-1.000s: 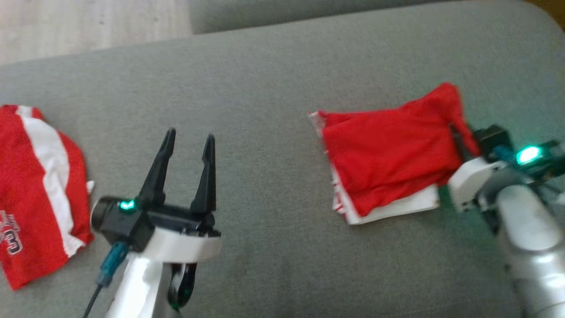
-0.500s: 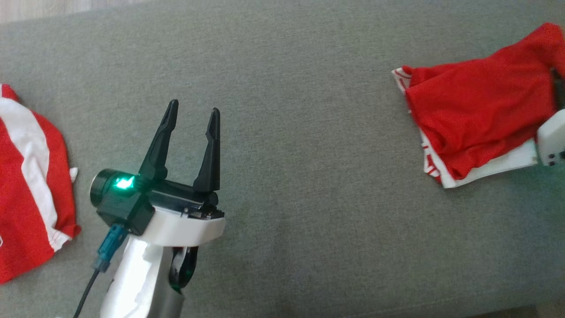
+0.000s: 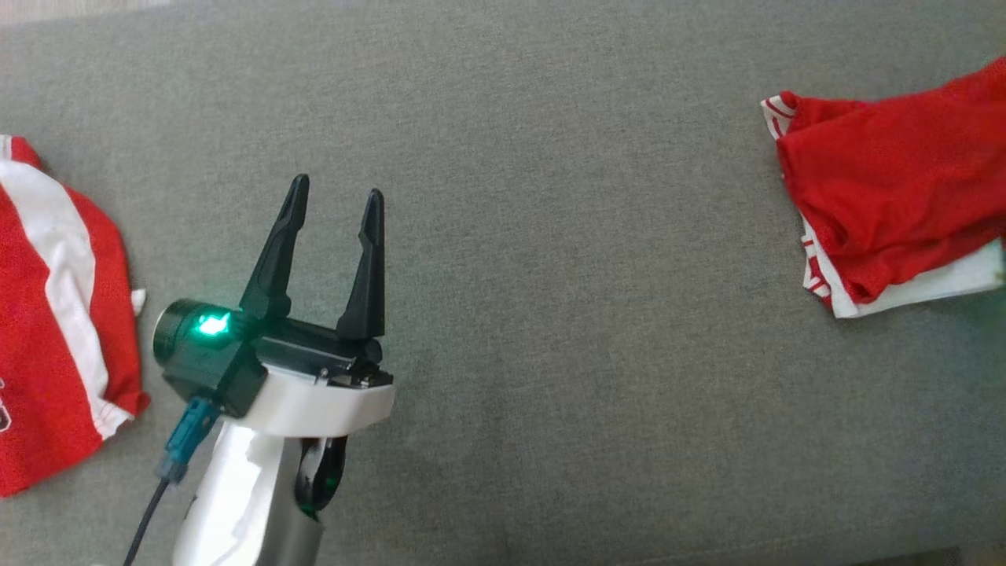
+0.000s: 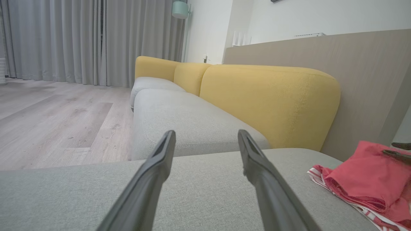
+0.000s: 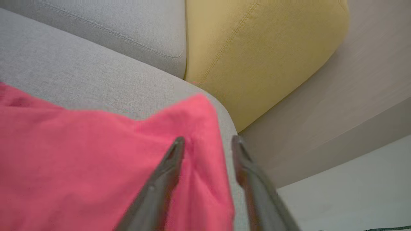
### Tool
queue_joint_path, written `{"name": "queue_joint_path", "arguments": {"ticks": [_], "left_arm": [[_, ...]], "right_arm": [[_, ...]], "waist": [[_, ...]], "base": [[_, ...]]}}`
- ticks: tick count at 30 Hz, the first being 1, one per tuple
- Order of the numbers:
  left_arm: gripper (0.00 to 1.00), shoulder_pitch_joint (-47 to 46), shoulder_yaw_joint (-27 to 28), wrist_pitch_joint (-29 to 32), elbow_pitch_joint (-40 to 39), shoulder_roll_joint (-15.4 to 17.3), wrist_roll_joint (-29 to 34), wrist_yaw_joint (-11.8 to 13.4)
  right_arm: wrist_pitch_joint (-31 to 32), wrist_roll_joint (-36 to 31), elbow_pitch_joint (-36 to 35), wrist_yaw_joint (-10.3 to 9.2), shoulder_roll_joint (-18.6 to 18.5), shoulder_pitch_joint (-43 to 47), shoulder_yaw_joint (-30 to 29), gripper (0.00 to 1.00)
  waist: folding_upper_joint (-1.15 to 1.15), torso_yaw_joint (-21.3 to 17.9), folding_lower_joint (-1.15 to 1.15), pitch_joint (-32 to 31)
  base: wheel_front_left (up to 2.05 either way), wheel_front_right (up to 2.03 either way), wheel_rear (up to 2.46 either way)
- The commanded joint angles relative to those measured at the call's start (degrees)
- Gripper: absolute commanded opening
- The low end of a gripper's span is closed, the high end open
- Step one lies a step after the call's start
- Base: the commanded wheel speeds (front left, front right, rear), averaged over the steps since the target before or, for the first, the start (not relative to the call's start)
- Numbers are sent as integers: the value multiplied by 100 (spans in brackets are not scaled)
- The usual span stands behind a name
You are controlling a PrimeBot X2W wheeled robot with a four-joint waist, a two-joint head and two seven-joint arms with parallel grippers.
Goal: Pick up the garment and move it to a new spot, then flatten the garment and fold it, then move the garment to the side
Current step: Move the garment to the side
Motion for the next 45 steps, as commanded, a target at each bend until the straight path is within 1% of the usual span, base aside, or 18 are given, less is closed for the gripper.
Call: {"name": "queue_joint_path", "arguments": {"ticks": [1, 6, 7, 11, 16, 21, 25, 30, 32, 34, 36, 41, 45], "left_arm": [[100, -155, 191, -28, -162, 19, -2, -15], [100, -74, 269, -28, -119, 19, -65, -11], [100, -74, 269, -28, -119, 19, -65, -11], [100, 71, 359, -28, -125, 19, -131, 55], [100, 328, 438, -28, -138, 19, -240, 142], [100, 607, 523, -28, -141, 19, -234, 189], [100, 833, 566, -28, -83, 19, -226, 202], [100, 1083, 655, -28, -9, 19, -188, 224], [100, 1167, 705, -28, -54, 19, -330, 217], [100, 1262, 743, -28, -66, 19, -353, 206], [100, 1354, 768, -28, -34, 19, -355, 197], [100, 1525, 784, -28, -5, 19, -333, 170], [100, 1622, 800, -28, 30, 19, -289, 161]], "right_arm": [[23, -99, -272, 37, 14, -77, -30, 100], [50, -229, -618, 37, 415, -68, -194, 100], [50, -229, -618, 37, 415, -68, -194, 100], [62, -152, -1031, 37, 845, -55, -144, 100], [63, 406, -1714, 37, 1419, 50, 22, 100], [67, 985, -2419, 37, 1834, 458, 186, 100], [-47, 1304, -2902, 37, 2086, 1009, 203, 100], [-435, 1527, -3190, 37, 2221, 1896, 371, 100], [-648, 1821, -3171, 37, 2228, 2241, 494, 100], [-878, 2174, -3128, 37, 2230, 2537, 616, 100], [-1027, 2368, -3036, 37, 2231, 2806, 750, 100], [-1147, 2755, -2804, 37, 2232, 3316, 1108, 100], [-1155, 2941, -2982, 37, 2232, 3466, 1187, 100]], "waist": [[0, -5, -1, -76], [0, 0, -1, -370], [0, 0, -1, -370], [0, 15, -1, -712], [0, 102, -1, -1160], [0, 235, -1, -1497], [0, 333, -1, -1681], [0, 428, -1, -1785], [0, 452, -1, -1800], [0, 463, -1, -1812], [0, 463, -1, -1819], [0, 437, -1, -1821], [0, 399, -1, -1802]], "base": [[0, 0, 0], [0, 0, 0], [0, 0, 0], [0, 0, 0], [0, 0, 0], [0, 0, 0], [0, 0, 0], [0, 0, 0], [0, 0, 0], [0, 0, 0], [0, 0, 0], [0, 0, 0], [0, 0, 0]]}}
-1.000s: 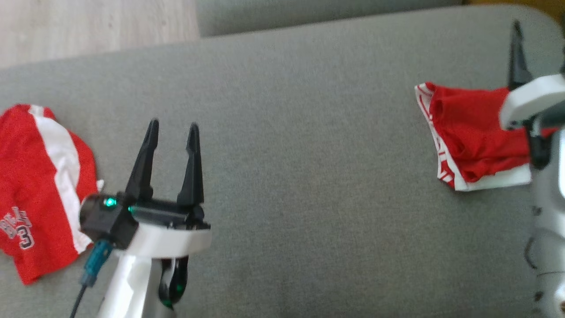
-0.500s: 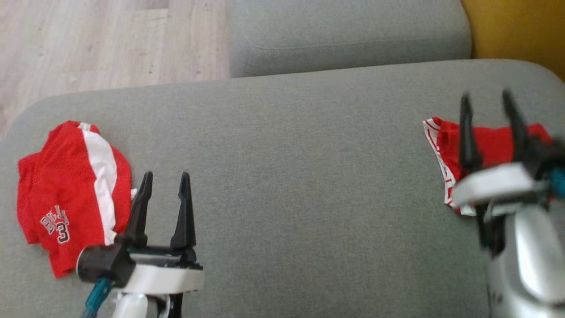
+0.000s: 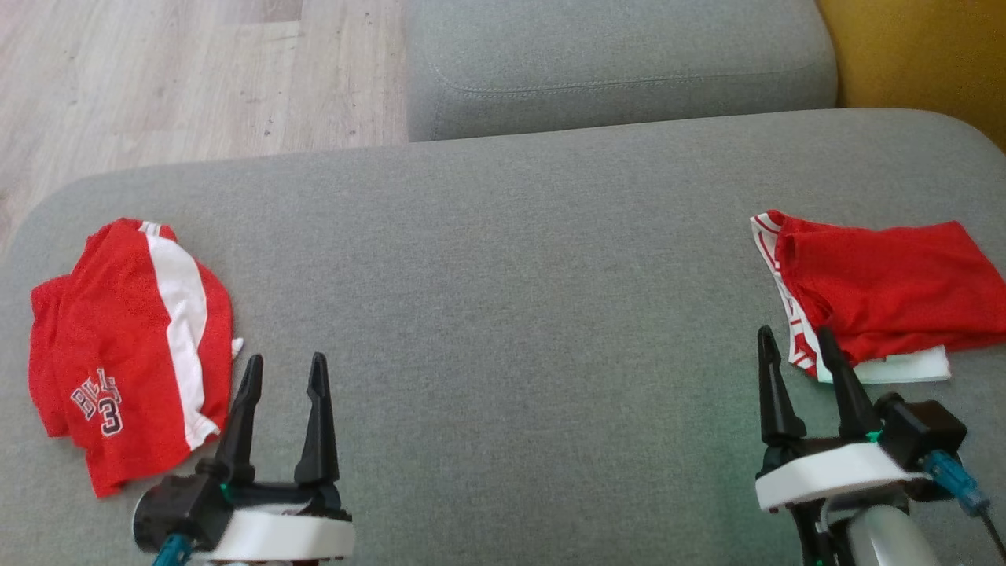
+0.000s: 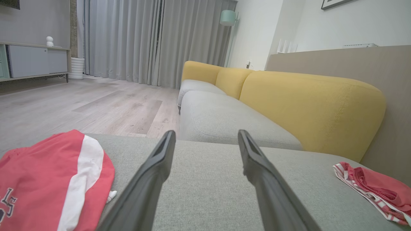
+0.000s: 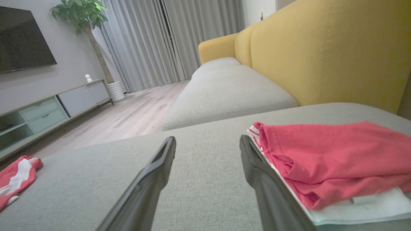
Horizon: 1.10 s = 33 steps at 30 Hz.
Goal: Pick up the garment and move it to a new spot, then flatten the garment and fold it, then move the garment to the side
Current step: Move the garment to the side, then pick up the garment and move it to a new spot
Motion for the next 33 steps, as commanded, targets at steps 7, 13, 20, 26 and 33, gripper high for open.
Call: {"name": "queue_joint_path", "arguments": {"ticks": [7, 13, 20, 26, 33], "left_arm": [[100, -159, 240, -28, -152, 3, 34, -5], [100, -207, 215, -28, -138, 3, 13, 10], [100, -277, 229, -28, -63, 3, 6, 15], [100, -187, 357, -28, -68, 3, 36, 72], [100, -113, 566, -28, -40, 3, 149, 32]], "right_arm": [[-76, 39, -405, 39, -15, -150, 203, 100], [-77, 42, -450, 39, -15, -169, 178, 100], [-77, 95, -402, 39, -15, -115, 310, 100], [-77, 169, -336, 39, -15, -60, 553, 100], [-77, 344, -261, 39, -15, 14, 753, 100]], "waist": [[0, -31, 0, 20], [0, -16, 0, 38], [0, 247, 0, 22], [0, 734, 0, -78], [0, 1388, 0, -199]], "base": [[0, 0, 0], [0, 0, 0], [0, 0, 0], [0, 0, 0], [0, 0, 0]]}}
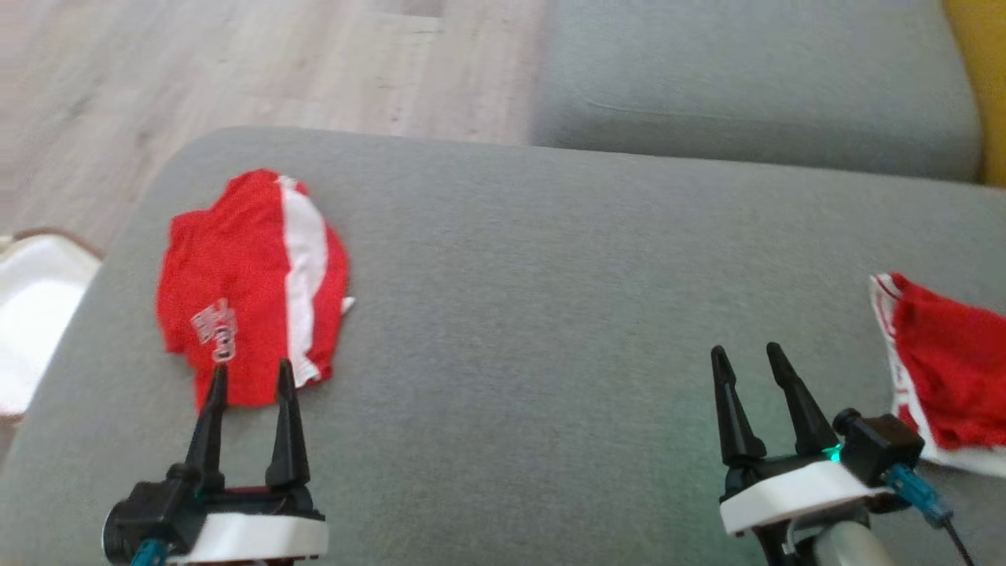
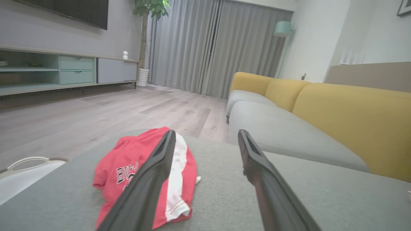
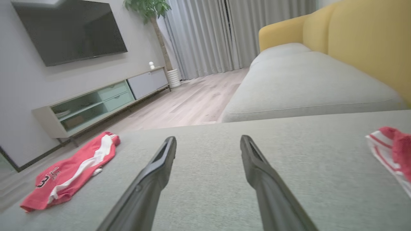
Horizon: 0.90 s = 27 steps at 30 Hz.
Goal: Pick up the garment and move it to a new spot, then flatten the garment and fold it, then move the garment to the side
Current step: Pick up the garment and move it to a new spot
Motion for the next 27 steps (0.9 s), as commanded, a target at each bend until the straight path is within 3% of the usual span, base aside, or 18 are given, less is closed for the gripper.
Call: {"name": "queue_joint_path", "arguments": {"ticks": [1, 11, 27], "left_arm": [[100, -139, 251, -28, -169, 3, 67, -18], [100, -37, 451, -28, -188, 3, 138, -76], [100, -65, 627, -28, -246, 3, 153, -63]], "right_arm": [[-62, 95, -136, 39, -16, -122, 186, 100], [-62, 281, -79, 39, -16, -92, 390, 100], [-62, 306, -78, 39, -16, -72, 454, 100]], "waist": [[0, 353, 0, -98], [0, 861, 0, -170], [0, 817, 0, -146]], "base": [[0, 0, 0], [0, 0, 0], [0, 0, 0]]}}
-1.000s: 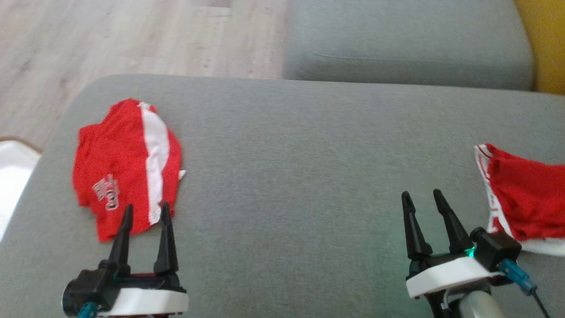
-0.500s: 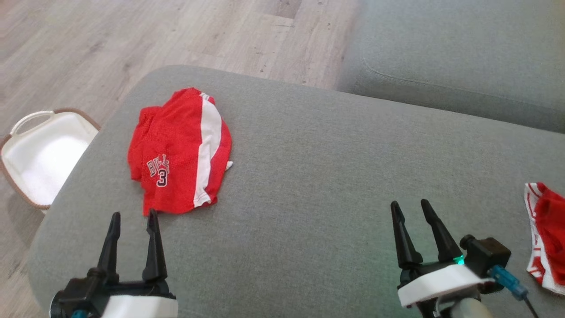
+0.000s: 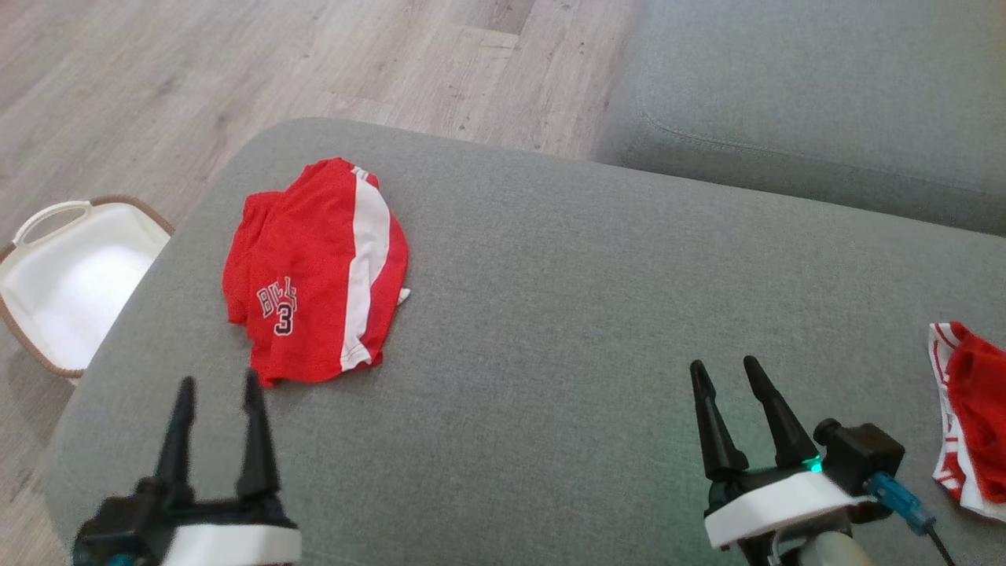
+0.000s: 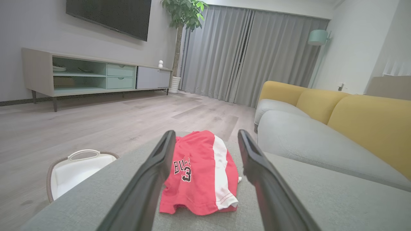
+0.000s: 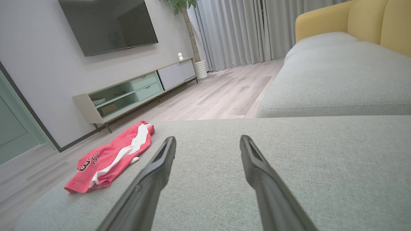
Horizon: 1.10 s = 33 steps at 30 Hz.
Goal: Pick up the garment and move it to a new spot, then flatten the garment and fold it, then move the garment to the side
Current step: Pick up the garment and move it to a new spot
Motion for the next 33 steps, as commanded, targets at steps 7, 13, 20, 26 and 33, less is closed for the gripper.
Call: {"name": "queue_joint_path", "arguments": {"ticks": [7, 13, 20, 26, 33], "left_arm": [[100, -661, 697, -28, 27, 172, 86, -119], [100, -1673, 700, 106, 1018, 860, 153, -182], [100, -3075, 156, 1118, 2431, 1766, 220, -229], [100, -4003, -728, 2122, 3611, 2288, -372, -234], [100, -4595, -1617, 2928, 4399, 2691, -1318, -235]], "right_arm": [[-62, -72, -252, 39, -16, -308, 89, 100], [-62, -305, -388, 39, -16, -535, -152, 100], [-62, -641, -655, 39, -16, -824, -440, 100], [29, -853, -918, 39, -16, -990, -522, 100], [218, -1024, -1332, 39, -16, -1034, -574, 100]], "waist": [[0, -151, 0, 399], [0, -297, 0, 917], [0, -482, 0, 1468], [0, -684, 0, 1802], [0, -900, 0, 2141]], "base": [[0, 0, 0], [0, 0, 0], [0, 0, 0], [0, 0, 0], [0, 0, 0]]}}
